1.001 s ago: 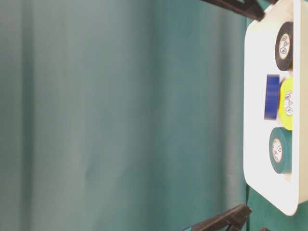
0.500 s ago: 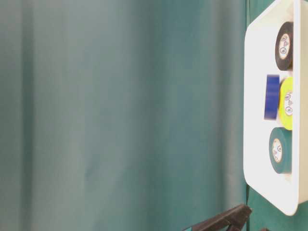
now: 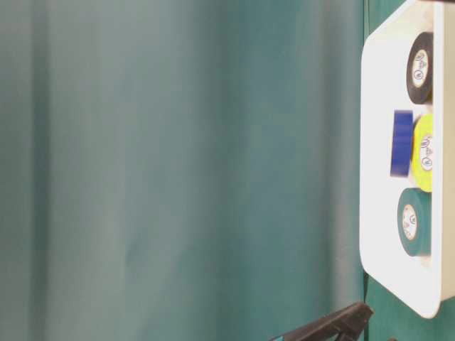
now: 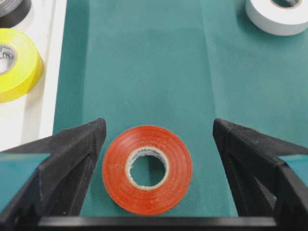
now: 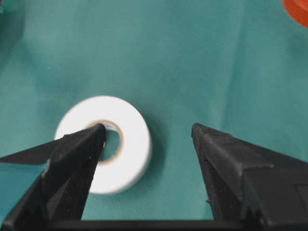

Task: Put the tape alternately from left to right into the white case.
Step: 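Move the right gripper down and grasp the white tape roll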

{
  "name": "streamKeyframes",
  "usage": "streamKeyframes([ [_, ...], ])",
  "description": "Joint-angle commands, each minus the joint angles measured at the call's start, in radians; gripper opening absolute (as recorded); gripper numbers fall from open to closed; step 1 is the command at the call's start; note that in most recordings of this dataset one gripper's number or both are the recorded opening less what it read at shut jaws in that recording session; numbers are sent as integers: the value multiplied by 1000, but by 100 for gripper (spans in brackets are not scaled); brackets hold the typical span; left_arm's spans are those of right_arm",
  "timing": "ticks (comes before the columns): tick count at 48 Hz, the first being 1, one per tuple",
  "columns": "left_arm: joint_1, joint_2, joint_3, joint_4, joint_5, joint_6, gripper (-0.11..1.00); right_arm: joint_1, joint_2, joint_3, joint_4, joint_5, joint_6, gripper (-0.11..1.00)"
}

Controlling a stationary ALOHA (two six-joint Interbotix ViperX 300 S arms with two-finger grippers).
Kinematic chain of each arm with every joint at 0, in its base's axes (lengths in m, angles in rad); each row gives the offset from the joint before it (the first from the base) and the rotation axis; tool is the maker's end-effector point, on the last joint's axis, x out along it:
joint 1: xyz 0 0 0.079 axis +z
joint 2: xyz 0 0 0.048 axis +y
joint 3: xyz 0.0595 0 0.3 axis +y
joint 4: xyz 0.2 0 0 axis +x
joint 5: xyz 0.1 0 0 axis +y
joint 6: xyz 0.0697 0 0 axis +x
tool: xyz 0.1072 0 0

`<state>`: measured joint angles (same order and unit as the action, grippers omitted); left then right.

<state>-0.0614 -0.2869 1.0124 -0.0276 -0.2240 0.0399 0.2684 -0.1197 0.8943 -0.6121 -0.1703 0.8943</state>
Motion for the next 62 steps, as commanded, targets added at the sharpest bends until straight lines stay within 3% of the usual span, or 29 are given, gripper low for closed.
streamKeyframes([
  [1, -5, -6, -8, -2, -9, -2, 70, 20, 66, -48, 3, 3, 6, 82],
  [22, -5, -6, -15, -5, -9, -3, 70, 84, 163, -112, 3, 143, 75, 82],
  [33, -5, -6, -15, -5, -9, -26, 70, 97, 215, -146, 3, 166, 77, 82],
  [48, -5, -6, -2, -5, -11, -58, 70, 97, 239, -195, 3, 302, 77, 82],
  [62, -5, -6, 6, -5, -11, -58, 70, 97, 239, -202, 3, 305, 77, 77],
])
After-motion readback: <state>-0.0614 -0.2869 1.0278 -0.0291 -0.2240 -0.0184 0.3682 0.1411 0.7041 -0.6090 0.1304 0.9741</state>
